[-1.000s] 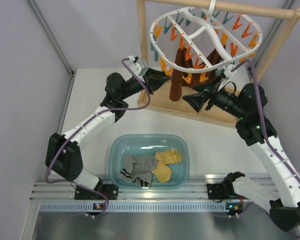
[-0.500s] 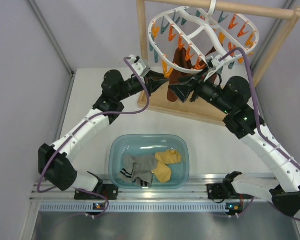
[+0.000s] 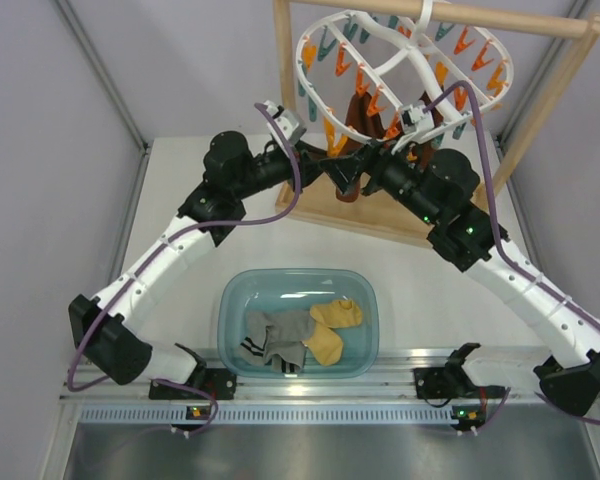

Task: Clip the socks to the hanger
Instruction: Open the clamp at the hanger.

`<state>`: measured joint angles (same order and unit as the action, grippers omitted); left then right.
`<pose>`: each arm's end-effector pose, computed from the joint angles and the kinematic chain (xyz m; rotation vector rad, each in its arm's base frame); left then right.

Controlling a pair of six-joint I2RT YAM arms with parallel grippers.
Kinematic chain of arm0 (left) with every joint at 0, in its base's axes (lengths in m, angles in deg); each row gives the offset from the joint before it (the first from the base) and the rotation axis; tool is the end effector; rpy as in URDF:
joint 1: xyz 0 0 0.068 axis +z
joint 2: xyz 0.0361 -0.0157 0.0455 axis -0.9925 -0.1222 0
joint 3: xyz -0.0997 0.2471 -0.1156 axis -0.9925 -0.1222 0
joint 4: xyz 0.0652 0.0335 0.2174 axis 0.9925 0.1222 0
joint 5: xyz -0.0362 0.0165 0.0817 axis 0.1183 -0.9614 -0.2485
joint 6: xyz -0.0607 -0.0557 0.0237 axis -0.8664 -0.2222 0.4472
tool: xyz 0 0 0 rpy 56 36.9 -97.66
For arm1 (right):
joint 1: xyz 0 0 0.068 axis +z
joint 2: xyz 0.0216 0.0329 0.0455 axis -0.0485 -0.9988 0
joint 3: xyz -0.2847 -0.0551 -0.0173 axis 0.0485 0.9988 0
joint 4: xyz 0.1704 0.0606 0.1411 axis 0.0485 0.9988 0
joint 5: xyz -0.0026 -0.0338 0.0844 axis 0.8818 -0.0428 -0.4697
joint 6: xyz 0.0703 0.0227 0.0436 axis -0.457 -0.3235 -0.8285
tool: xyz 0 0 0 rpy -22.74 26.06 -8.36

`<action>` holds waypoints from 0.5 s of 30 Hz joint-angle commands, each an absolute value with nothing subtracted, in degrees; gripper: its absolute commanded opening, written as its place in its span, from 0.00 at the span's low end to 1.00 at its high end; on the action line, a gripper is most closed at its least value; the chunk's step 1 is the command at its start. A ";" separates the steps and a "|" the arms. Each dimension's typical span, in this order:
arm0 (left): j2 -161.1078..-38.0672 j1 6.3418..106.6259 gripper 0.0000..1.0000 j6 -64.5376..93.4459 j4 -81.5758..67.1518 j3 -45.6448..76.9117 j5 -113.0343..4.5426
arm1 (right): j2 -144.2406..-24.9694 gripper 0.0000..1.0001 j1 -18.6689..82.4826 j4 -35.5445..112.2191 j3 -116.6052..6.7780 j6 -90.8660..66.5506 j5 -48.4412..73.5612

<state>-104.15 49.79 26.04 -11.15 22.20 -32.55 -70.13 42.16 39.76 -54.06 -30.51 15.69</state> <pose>0.2484 -0.2076 0.4585 0.8447 1.3096 -0.8485 0.1944 0.1672 0.4778 -0.2573 1.5183 0.9661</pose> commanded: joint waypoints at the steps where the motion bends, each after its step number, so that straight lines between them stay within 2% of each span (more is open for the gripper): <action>1: -101.35 48.27 0.00 26.21 -7.49 26.69 -32.88 | -71.55 0.78 43.91 36.69 -56.62 -32.24 19.94; 9: -101.09 46.68 0.00 26.30 -1.34 28.81 -35.08 | -73.40 0.72 44.97 36.95 -59.43 -31.53 27.40; 15: -100.65 46.25 0.00 26.30 -1.24 28.37 -34.21 | -74.98 0.69 44.97 36.51 -61.72 -32.23 27.32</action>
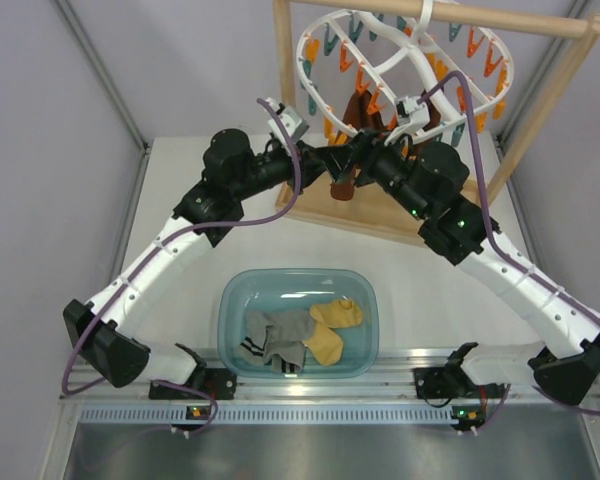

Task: Clip the socks to the hanger
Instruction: Open the clamp at the hanger.

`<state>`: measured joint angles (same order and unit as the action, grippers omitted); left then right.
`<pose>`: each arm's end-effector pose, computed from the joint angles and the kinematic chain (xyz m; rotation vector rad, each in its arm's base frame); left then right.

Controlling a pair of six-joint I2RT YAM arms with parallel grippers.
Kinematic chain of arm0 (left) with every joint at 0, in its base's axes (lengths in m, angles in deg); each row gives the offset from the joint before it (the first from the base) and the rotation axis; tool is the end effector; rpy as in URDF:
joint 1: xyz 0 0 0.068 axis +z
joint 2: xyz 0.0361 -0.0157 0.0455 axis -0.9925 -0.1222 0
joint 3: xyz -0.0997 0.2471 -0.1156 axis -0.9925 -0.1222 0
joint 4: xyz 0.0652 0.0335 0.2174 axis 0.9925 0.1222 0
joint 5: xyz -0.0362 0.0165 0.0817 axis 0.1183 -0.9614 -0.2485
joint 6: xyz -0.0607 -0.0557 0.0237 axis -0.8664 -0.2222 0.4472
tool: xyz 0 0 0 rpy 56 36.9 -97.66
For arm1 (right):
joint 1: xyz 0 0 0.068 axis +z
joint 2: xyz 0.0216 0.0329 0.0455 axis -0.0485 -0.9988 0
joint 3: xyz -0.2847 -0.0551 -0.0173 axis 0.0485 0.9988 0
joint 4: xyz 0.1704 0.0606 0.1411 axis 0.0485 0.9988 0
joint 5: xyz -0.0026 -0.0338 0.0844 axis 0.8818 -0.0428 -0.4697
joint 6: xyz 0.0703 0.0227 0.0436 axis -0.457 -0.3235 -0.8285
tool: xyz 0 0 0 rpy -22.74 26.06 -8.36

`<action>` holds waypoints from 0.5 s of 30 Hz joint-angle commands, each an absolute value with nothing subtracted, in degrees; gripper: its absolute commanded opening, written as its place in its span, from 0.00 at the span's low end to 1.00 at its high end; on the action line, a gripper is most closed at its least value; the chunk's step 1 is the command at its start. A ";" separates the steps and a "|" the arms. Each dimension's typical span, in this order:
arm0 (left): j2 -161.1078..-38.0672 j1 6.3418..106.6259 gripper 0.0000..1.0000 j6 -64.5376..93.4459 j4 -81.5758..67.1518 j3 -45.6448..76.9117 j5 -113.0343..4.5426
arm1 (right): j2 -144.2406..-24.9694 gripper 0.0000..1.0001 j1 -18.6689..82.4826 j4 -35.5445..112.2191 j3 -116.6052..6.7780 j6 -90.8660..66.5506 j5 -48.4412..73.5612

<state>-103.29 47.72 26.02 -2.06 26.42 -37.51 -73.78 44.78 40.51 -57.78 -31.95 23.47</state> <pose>0.2388 -0.2080 0.4666 0.8160 1.3971 -0.8185 0.2060 0.1796 0.4829 -0.1588 1.5372 0.9216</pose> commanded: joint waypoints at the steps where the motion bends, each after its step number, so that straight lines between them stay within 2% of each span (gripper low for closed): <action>1: -100.47 46.33 0.00 26.30 -1.33 28.28 -33.77 | -75.59 0.69 44.97 36.51 -61.98 -32.41 27.32; 9: -99.59 45.98 0.00 26.21 -1.42 27.40 -33.42 | -77.96 0.65 44.97 35.99 -64.70 -32.50 27.58; 15: -98.89 45.89 0.00 24.45 -1.50 26.08 -33.07 | -79.28 0.57 44.97 37.65 -66.47 -32.76 31.10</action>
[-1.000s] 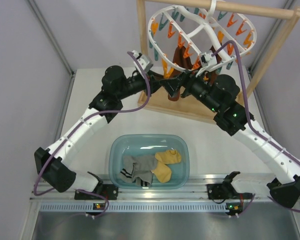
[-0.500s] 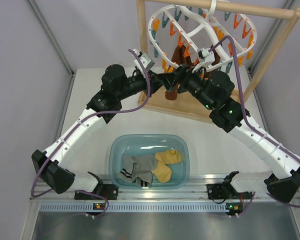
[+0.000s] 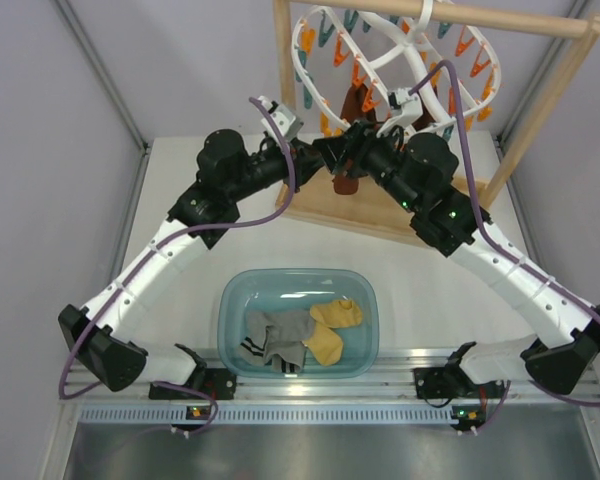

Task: Clip the socks to the hanger
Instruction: Open the clamp at the hanger.

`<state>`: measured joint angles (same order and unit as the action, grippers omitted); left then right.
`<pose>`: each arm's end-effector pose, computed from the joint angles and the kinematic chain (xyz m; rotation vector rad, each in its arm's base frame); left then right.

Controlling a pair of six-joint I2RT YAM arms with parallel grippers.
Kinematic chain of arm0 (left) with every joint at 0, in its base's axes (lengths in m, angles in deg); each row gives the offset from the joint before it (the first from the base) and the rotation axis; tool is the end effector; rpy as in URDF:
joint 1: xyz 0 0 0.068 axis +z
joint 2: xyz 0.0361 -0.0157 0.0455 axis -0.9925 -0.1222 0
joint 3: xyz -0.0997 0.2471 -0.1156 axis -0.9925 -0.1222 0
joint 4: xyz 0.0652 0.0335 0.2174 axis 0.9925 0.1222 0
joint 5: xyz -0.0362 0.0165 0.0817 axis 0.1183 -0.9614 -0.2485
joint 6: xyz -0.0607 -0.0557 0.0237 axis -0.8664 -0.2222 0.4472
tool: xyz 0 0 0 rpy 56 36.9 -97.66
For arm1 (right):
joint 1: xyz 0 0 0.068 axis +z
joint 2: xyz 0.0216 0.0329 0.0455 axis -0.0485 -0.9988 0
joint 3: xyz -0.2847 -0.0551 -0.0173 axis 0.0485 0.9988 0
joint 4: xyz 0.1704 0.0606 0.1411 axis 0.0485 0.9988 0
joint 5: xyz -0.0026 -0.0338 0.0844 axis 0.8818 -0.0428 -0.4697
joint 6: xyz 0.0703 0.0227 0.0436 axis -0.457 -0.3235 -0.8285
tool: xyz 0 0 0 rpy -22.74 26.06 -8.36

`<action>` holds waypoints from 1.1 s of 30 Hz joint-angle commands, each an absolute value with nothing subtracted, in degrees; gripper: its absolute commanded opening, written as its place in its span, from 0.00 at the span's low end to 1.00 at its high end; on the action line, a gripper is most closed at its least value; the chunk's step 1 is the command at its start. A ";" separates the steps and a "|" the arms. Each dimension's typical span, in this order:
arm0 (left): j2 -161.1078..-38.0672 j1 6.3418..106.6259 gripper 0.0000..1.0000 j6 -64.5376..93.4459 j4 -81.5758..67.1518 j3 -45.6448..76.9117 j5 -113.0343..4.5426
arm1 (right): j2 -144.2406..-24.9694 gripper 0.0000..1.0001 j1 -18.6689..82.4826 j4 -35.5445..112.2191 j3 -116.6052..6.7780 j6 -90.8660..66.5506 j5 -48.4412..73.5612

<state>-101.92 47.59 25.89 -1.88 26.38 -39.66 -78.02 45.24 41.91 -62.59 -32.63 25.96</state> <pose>0.2339 -0.2022 0.4729 0.7833 1.3886 -0.7930 0.2207 0.1916 0.4890 -0.1212 1.5532 0.9005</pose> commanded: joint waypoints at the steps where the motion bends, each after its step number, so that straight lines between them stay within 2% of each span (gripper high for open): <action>1: -98.80 45.89 0.00 24.10 -1.68 25.82 -32.80 | -79.29 0.57 44.97 37.57 -66.38 -32.85 31.19; 13: -97.40 45.98 0.00 20.06 -4.67 22.04 -30.78 | -77.36 0.68 44.62 29.31 -60.76 -32.68 31.54; 14: -97.31 45.98 0.00 19.27 -6.58 21.60 -30.08 | -77.09 0.67 44.62 27.30 -59.62 -32.59 30.76; 18: -96.52 45.89 0.00 17.77 -10.55 18.97 -28.85 | -76.65 0.47 44.27 23.08 -57.51 -31.02 29.34; 23: -96.16 45.89 0.00 18.65 -12.58 16.85 -28.14 | -75.42 0.42 43.91 19.55 -54.61 -28.90 28.99; 25: -96.43 45.89 0.00 19.00 -12.58 16.77 -27.79 | -75.51 0.46 43.83 19.55 -54.51 -28.99 29.60; 26: -96.86 45.89 0.00 19.18 -12.75 16.77 -27.53 | -75.59 0.51 43.74 19.46 -54.43 -29.42 29.95; 27: -96.95 45.98 0.00 19.35 -13.02 16.77 -27.44 | -75.68 0.61 43.65 19.37 -54.43 -29.51 29.96; 29: -97.22 45.98 0.00 19.35 -13.19 16.68 -27.18 | -76.12 0.64 43.56 19.02 -54.43 -29.77 29.96; 32: -97.66 45.89 0.00 19.53 -13.89 16.42 -26.82 | -76.65 0.56 43.21 18.06 -54.34 -30.13 30.13; 33: -97.66 45.89 0.00 19.53 -14.07 16.24 -26.74 | -76.82 0.47 42.86 17.97 -54.51 -30.22 30.22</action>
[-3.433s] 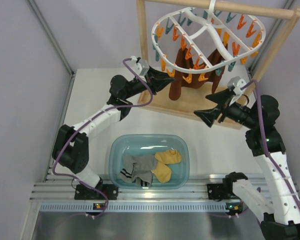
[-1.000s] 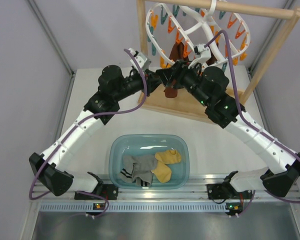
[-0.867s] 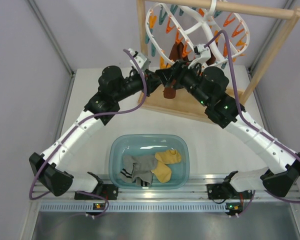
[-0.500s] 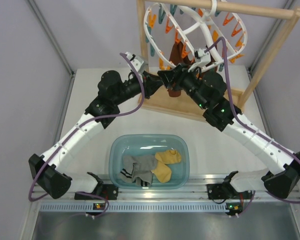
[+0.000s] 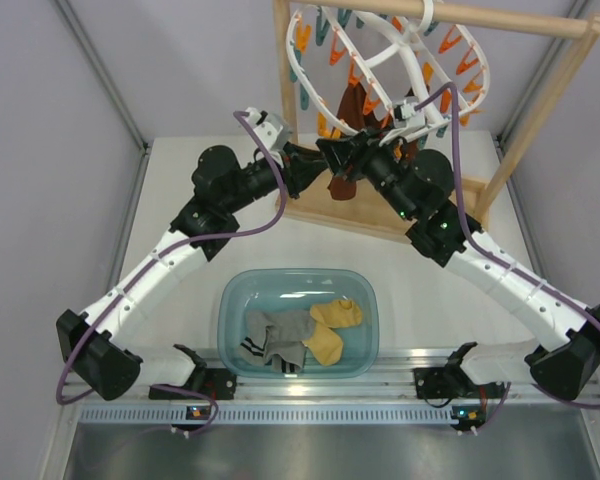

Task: Clip the socks to the hanger
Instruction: Open the clamp at the hanger, then pick up the sock from the bin.

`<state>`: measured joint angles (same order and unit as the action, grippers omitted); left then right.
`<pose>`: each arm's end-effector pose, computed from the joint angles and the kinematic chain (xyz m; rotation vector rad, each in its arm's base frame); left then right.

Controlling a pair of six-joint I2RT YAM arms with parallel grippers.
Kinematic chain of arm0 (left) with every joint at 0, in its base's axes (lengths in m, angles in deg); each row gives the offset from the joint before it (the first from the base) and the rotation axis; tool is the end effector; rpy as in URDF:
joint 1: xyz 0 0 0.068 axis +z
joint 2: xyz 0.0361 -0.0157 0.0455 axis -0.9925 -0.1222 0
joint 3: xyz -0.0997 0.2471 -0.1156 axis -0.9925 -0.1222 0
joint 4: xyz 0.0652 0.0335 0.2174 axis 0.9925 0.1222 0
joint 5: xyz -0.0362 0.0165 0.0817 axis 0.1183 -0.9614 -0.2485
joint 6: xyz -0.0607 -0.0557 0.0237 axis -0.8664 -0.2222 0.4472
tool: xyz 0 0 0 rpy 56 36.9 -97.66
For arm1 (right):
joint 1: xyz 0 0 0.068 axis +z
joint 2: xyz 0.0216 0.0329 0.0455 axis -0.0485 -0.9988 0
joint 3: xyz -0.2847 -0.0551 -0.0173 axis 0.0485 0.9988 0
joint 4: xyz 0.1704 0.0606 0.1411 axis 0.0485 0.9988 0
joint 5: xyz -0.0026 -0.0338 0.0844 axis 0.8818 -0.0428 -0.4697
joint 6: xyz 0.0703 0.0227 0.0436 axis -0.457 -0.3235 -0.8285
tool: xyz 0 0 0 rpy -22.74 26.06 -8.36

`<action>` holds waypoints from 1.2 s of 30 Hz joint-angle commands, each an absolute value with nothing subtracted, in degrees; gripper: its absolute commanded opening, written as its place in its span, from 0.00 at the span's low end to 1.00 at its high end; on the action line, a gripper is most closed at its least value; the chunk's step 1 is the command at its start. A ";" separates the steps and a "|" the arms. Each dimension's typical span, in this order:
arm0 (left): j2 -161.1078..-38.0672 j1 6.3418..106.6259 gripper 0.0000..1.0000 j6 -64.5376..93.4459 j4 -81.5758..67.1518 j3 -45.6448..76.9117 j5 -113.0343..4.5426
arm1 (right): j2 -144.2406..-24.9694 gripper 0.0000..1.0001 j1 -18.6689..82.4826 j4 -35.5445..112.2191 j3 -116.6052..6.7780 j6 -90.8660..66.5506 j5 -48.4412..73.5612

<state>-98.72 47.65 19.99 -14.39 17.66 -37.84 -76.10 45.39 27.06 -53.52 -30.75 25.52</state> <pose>0.2236 -0.1972 0.4664 0.7227 1.3045 -0.8925 0.2182 0.1912 0.4807 -0.1310 1.4127 0.9299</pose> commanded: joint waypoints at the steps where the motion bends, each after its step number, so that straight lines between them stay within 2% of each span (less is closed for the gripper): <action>1: -97.66 45.89 0.00 19.53 -14.33 16.06 -26.65 | -77.17 0.42 42.68 17.88 -54.60 -30.39 30.39; 2: -97.83 45.89 0.00 19.62 -14.42 15.80 -26.56 | -77.44 0.29 41.99 18.14 -55.12 -31.52 30.66; 6: -97.57 45.89 0.00 20.06 -14.51 15.18 -26.47 | -77.88 0.02 41.28 18.41 -55.48 -32.41 30.05; 7: -97.31 45.89 0.01 20.06 -14.43 15.01 -26.65 | -77.79 0.00 41.19 18.58 -55.48 -32.50 29.87; 8: -97.22 45.98 0.16 20.14 -13.73 15.18 -26.73 | -77.79 0.00 41.10 18.67 -55.39 -32.68 29.26; 12: -95.47 46.07 0.52 21.37 -9.00 15.18 -28.48 | -77.44 0.00 40.75 19.02 -55.04 -33.29 28.20; 16: -92.13 47.47 0.66 23.22 1.19 15.79 -31.13 | -77.18 0.00 40.40 19.46 -54.95 -33.73 27.23; 18: -90.46 50.62 0.68 24.71 6.20 16.67 -28.86 | -77.09 0.00 40.14 19.72 -55.04 -33.82 26.62; 19: -89.93 52.29 0.68 27.15 11.80 17.11 -23.97 | -76.91 0.00 40.05 20.07 -54.95 -33.82 26.36; 21: -89.05 57.91 0.78 30.23 17.80 17.38 -18.16 | -76.83 0.00 39.87 20.60 -55.13 -33.56 25.65; 22: -89.13 59.85 0.89 34.86 25.14 18.42 -12.82 | -76.74 0.00 39.78 20.78 -55.22 -33.29 25.30; 24: -90.79 64.16 0.86 40.94 35.18 21.14 -9.43 | -76.30 0.00 39.69 21.22 -55.04 -32.59 24.69; 25: -91.59 64.87 0.81 51.50 48.11 22.29 -8.46 | -76.30 0.00 39.69 21.31 -54.87 -32.42 24.60; 29: -92.04 65.05 0.79 72.76 66.65 20.21 -14.23 | -75.68 0.00 39.26 22.01 -54.34 -32.06 24.25; 32: -89.05 64.97 0.78 81.91 69.33 13.71 -16.19 | -75.60 0.00 38.55 22.71 -54.43 -32.06 23.72; 36: -87.37 63.22 0.75 80.80 60.59 7.29 -14.35 | -75.77 0.00 38.29 23.59 -54.43 -32.15 23.28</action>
<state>-89.54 64.48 73.17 61.24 9.20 -16.92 -77.76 40.08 28.07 -53.49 -33.35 23.29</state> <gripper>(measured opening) 0.763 0.203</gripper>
